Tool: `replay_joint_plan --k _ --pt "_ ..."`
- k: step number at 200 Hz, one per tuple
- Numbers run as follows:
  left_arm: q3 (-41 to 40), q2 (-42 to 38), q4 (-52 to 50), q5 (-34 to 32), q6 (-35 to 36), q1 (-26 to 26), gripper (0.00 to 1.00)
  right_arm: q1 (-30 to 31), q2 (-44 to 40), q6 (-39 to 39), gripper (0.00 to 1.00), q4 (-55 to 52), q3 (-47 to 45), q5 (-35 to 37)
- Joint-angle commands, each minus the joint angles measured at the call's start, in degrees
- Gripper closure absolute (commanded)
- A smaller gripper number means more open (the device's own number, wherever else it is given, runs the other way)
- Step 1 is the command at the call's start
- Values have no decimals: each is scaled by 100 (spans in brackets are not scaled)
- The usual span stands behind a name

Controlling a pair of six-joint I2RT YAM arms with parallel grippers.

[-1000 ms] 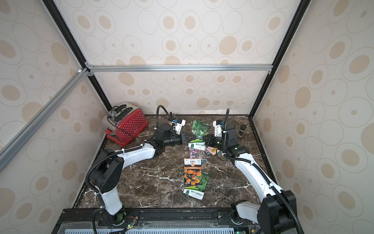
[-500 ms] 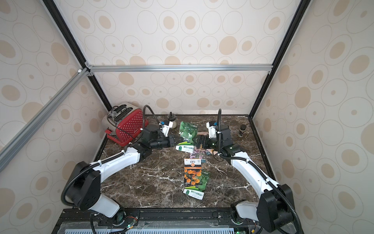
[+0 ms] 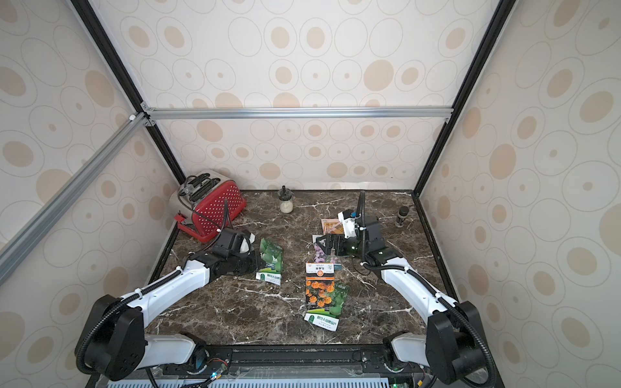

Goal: Arrange the seed packets in a row
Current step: Place the seed packet at the center of the board.

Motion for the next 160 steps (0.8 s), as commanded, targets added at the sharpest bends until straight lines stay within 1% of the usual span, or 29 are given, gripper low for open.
replay_joint_plan --k 1,44,55,70,79,85,88,94,98,105,114,130,149,160 --pt "-22 53 -535 -570 -86 27 100 31 56 26 0 370 -101 -265" --pt "25 374 -1198 -1418 54 164 100 52 102 38 0 482 -157 -317" --pt "161 475 -1517 -1771 144 201 100 44 101 21 0 491 -192 -307" --pt "278 542 -1968 -2091 218 294 100 45 106 19 0 532 -267 -296" --pt "295 530 -2109 -2220 225 397 95 47 118 36 0 568 -307 -299" --pt "285 504 -2169 -2263 243 466 88 49 132 37 0 585 -336 -315" --pt "292 490 -2194 -2286 251 502 81 50 138 39 0 587 -339 -325" --pt "308 463 -2263 -2361 274 567 63 52 146 46 0 598 -349 -324" --pt "317 443 -2318 -2425 304 603 54 56 159 42 0 598 -359 -317" --pt "376 397 -2446 -2599 345 643 44 60 154 43 0 595 -367 -310" --pt "492 326 -2624 -2878 396 700 35 57 146 13 0 579 -378 -292" --pt "798 143 -2918 -3360 483 793 22 55 128 -36 0 524 -380 -239" --pt "1240 -12 -3181 -3695 544 914 20 56 111 -64 0 467 -357 -191" --pt "1513 -13 -3306 -3689 495 916 20 60 102 -57 0 418 -343 -124"
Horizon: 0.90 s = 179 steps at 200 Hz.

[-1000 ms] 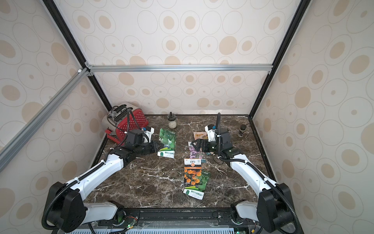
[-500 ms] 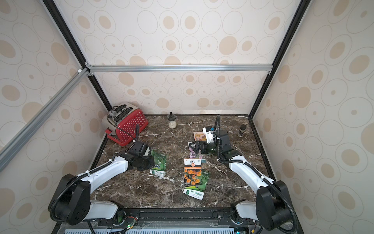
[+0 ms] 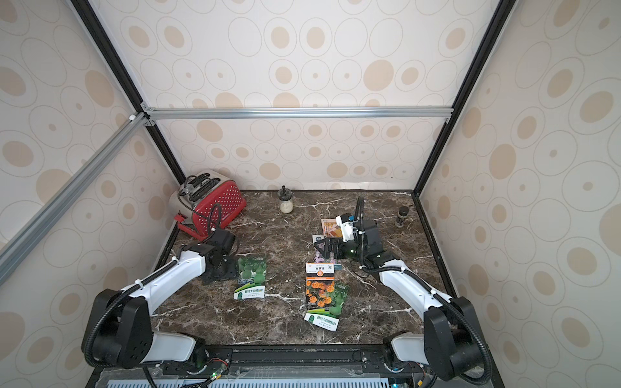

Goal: Arrange the seed packets in a row
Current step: Place the seed packet at the center of the board, then move the seed packet to the center of the board.

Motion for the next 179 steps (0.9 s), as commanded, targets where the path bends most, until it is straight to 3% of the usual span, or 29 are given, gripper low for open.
replay_joint_plan --k 1,25,52,84,142,179 --pt "701 -214 -644 -640 77 84 20 37 -10 -67 0 -22 -24 110" --pt "970 -113 -563 -36 -324 -23 16 33 35 -42 0 -240 85 294" --pt "957 98 -73 160 -1159 -780 13 28 69 13 0 -368 191 454" --pt "912 586 302 21 -2684 -1456 10 25 1 23 0 -607 245 848" --pt "672 1210 449 -59 -5185 -1949 12 26 27 16 0 -764 262 1079" --pt "501 1488 864 67 -5644 -2197 13 31 32 -58 0 -816 244 1123"
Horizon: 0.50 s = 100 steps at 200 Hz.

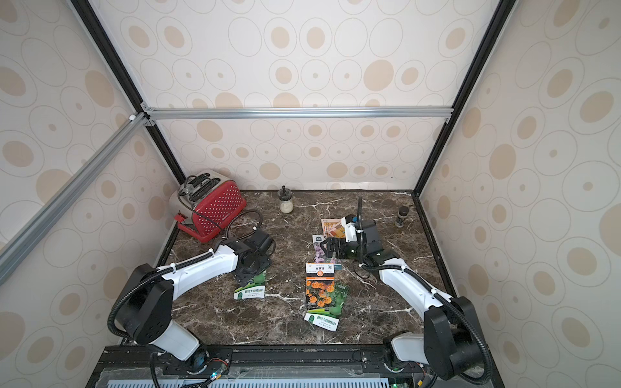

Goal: Arrange the seed packets in a row
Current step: Move the seed packet to the center of the board.

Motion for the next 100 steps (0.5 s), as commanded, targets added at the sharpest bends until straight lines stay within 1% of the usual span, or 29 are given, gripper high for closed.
replay_joint_plan --k 1,25,64,100 --pt "-101 173 264 -62 -804 -125 13 28 -2 -65 0 -108 100 90" --pt "-223 338 419 55 -627 -120 13 30 21 -85 0 -126 100 71" --pt "-773 98 794 -15 -417 -102 13 30 81 -90 0 -117 95 33" --pt "-1275 113 1048 154 -94 179 13 32 195 -49 0 -73 95 -85"
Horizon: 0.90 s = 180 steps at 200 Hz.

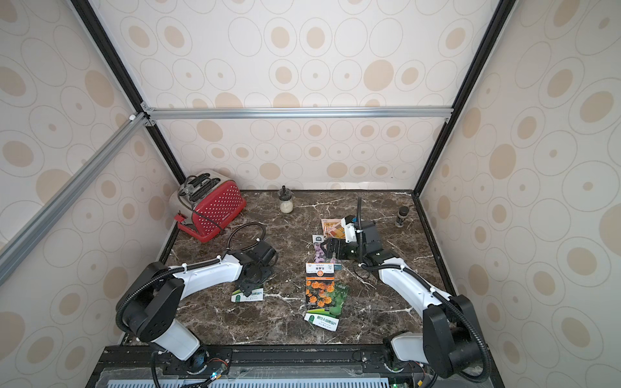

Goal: Arrange the seed packets in a row
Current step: Move the seed packet to the center of the board.

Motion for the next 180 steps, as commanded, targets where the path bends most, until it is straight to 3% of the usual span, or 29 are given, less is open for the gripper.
replay_joint_plan --k 1,94,142,180 --pt "-385 69 96 35 215 210 13 33 100 -26 0 -45 91 -89" --pt "-888 12 563 376 2392 1532 16 30 55 -57 0 -142 60 -131" --pt "-559 136 385 312 3193 1727 16 27 80 -88 0 -150 106 -164" --pt "75 -423 -124 36 3603 1714 17 31 44 -46 0 -79 66 -136"
